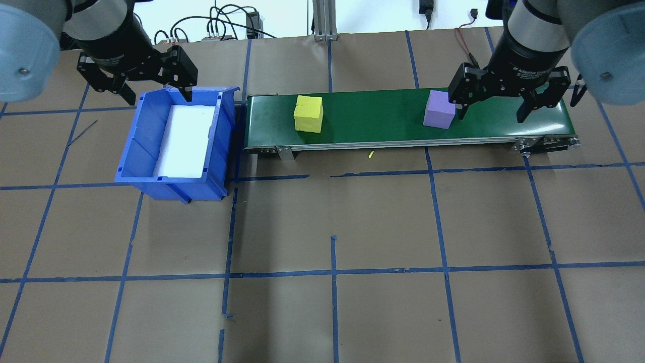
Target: Move block left to right into plate
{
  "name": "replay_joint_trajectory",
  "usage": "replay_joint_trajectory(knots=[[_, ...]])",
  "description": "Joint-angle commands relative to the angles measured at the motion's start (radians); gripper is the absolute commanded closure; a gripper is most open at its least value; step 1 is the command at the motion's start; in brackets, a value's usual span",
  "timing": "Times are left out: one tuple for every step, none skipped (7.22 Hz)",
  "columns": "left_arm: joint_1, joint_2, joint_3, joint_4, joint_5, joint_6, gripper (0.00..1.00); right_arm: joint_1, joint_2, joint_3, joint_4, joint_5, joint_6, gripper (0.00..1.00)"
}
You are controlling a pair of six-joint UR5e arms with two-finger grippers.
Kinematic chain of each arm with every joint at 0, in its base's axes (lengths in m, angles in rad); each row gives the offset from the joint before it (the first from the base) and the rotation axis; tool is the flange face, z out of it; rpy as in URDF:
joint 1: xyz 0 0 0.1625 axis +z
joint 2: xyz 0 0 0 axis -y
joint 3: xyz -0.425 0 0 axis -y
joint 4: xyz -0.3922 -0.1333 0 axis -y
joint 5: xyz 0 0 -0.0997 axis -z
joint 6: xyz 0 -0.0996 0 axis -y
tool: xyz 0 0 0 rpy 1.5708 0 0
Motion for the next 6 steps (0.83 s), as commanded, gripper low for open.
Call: replay_joint_trajectory(knots=[[0.003, 0.038, -0.006, -0.095, 0.002, -0.015, 0.0, -0.006, 0.0, -0.008, -0.005, 0.002, -0.009, 0.0], [0.001, 0.044, -0.037, -0.105, 0.003, -0.017, 0.0, -0.011, 0.017, -0.011, -0.016, 0.002, -0.009, 0.0], [0.009, 0.053, -0.076, -0.106, 0.005, -0.012, 0.0, -0.024, 0.065, 0.0, -0.051, 0.002, -0.044, 0.0], [0.015, 0.052, -0.078, -0.094, 0.003, 0.0, 0.0, -0.05, 0.11, 0.003, -0.181, 0.009, -0.064, 0.0], [0.01, 0.055, -0.075, -0.094, 0.003, -0.004, 0.0, -0.08, 0.183, -0.009, -0.268, 0.013, -0.07, 0.0], [0.01, 0.064, -0.068, -0.09, 0.005, -0.015, 0.0, -0.115, 0.243, -0.018, -0.321, 0.014, -0.096, 0.0]])
